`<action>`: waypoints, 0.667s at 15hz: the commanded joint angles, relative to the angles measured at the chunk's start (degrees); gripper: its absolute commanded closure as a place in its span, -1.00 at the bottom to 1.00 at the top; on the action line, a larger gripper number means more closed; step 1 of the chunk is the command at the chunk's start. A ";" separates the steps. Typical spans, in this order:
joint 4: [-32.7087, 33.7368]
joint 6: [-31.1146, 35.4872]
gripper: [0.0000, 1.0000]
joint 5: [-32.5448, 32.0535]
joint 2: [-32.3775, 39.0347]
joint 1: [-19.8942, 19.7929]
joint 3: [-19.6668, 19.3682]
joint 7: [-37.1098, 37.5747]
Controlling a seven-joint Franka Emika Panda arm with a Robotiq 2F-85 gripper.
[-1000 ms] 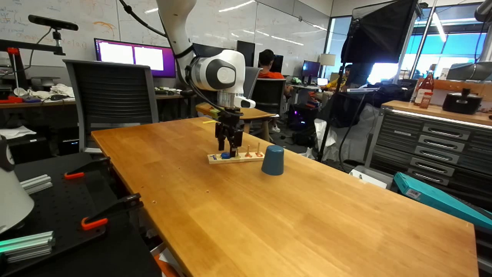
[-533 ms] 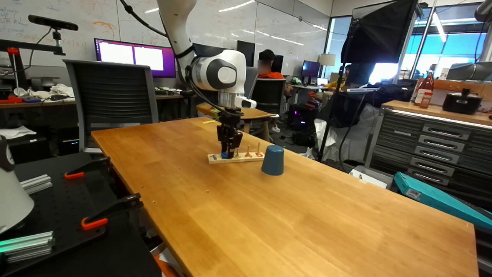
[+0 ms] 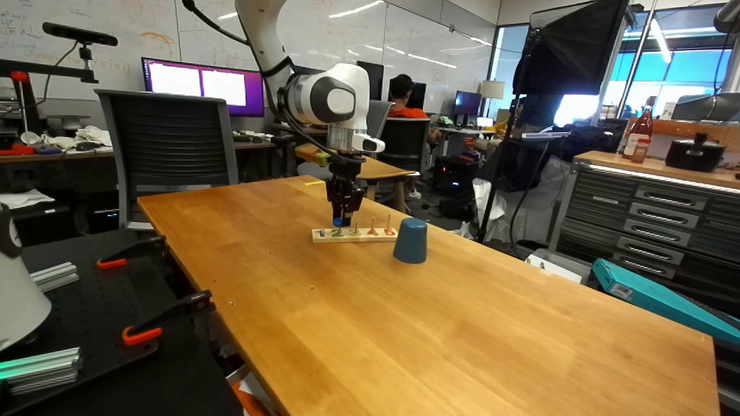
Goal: Pick up the blue object and put on the table
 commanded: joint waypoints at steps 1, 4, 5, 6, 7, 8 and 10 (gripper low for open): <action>-1.12 -2.82 0.64 0.34 -4.59 0.06 -0.39 1.03; -1.89 -3.10 0.64 -1.08 -5.81 -0.37 -2.14 1.98; -1.98 -2.77 0.64 -1.50 -5.66 -0.58 -2.78 2.08; -2.16 -2.58 0.64 -1.78 -5.58 -0.77 -3.31 2.13; -2.31 -2.28 0.64 -2.14 -4.99 -0.99 -3.93 2.23; -2.65 -1.87 0.64 -2.51 -4.55 -1.14 -4.54 2.40; -3.29 -1.49 0.64 -2.99 -3.59 -1.54 -5.65 2.58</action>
